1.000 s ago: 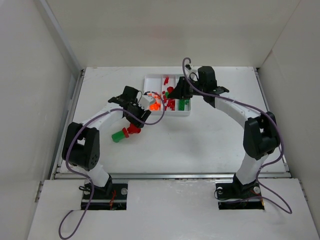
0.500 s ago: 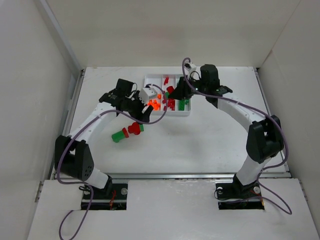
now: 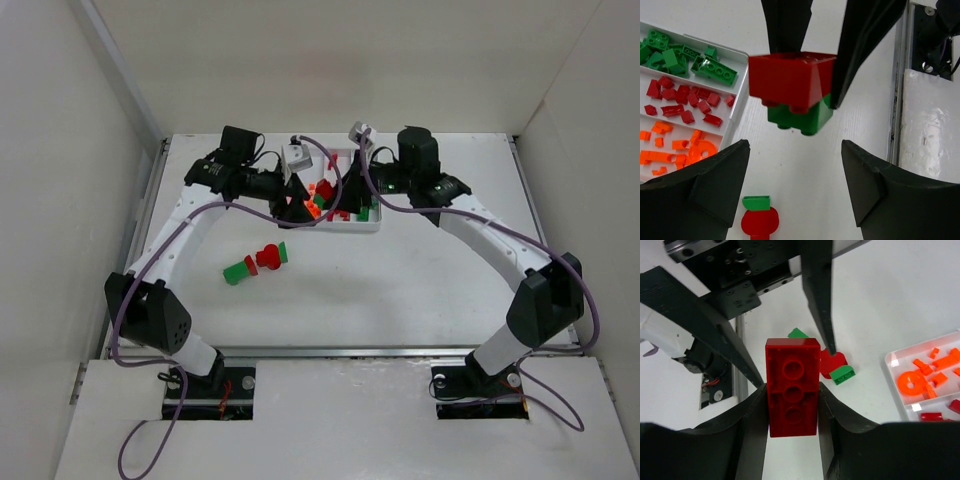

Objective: Sort the legos into containers by color

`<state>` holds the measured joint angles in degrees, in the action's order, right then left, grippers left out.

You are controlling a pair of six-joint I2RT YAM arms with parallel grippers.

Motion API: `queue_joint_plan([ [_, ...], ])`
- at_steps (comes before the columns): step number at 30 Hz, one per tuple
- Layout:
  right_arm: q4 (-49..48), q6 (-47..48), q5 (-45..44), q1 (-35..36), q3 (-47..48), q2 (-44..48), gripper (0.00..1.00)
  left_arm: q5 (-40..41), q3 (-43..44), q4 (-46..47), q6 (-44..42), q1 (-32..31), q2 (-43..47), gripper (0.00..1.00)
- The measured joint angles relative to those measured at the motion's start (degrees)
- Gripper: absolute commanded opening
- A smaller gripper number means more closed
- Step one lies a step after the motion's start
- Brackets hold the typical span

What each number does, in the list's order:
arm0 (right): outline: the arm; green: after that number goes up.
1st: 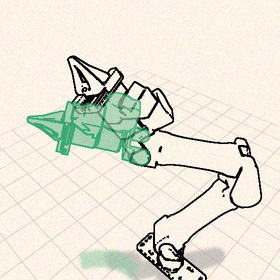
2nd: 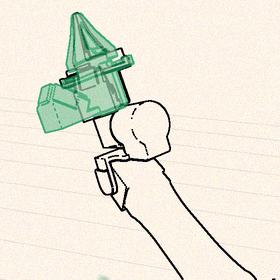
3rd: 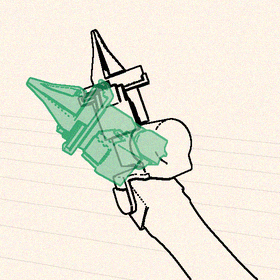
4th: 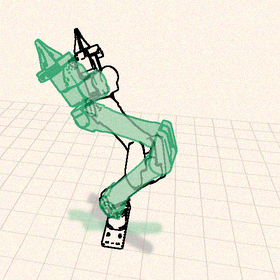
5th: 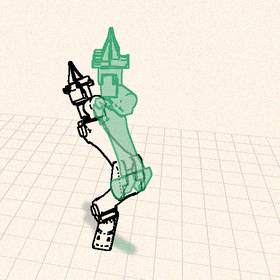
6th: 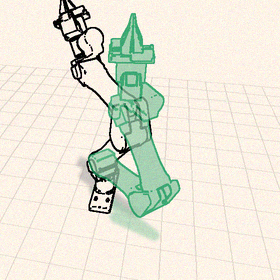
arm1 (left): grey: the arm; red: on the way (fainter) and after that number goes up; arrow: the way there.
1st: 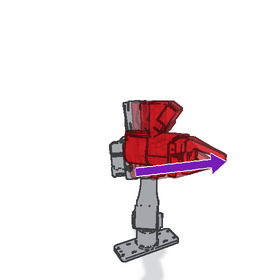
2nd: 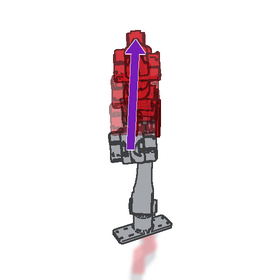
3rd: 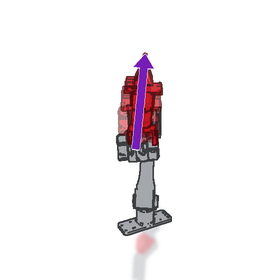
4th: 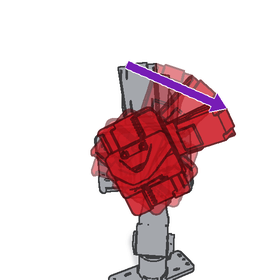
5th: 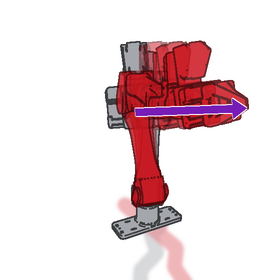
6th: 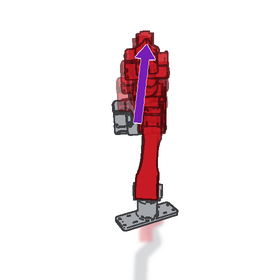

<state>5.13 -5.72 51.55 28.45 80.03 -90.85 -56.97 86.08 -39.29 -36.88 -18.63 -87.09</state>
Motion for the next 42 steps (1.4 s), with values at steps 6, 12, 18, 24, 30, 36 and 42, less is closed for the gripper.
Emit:
queue_joint_plan([
  [6,0.09,1.03,0.90,1.42,0.00,0.00,0.00,-2.97,2.56,-0.83,0.26,0.02,-1.99,0.72],
  [12,0.11,1.44,1.46,2.03,0.00,0.00,0.00,-5.29,3.04,-0.85,0.74,0.02,-2.08,0.71],
  [18,0.04,1.60,1.81,3.50,0.00,-0.04,0.00,-7.04,3.34,-1.03,0.92,-0.04,-2.10,0.62],
  [24,-0.11,2.36,1.64,3.50,0.00,-0.24,0.00,-8.57,3.58,-3.13,0.94,-0.37,-2.10,0.24],
  [30,0.11,2.93,1.81,3.39,0.02,-0.44,0.00,-8.72,3.74,-4.28,1.16,0.00,-2.54,0.00],
  [36,0.57,1.53,0.26,1.60,-0.37,-0.61,0.00,-5.99,0.72,0.26,3.39,-0.11,-1.88,0.00],
  [42,-1.46,-8.57,-14.01,-5.60,-0.70,-1.46,0.00,3.78,-8.59,4.85,9.57,1.07,-0.37,0.00],
])
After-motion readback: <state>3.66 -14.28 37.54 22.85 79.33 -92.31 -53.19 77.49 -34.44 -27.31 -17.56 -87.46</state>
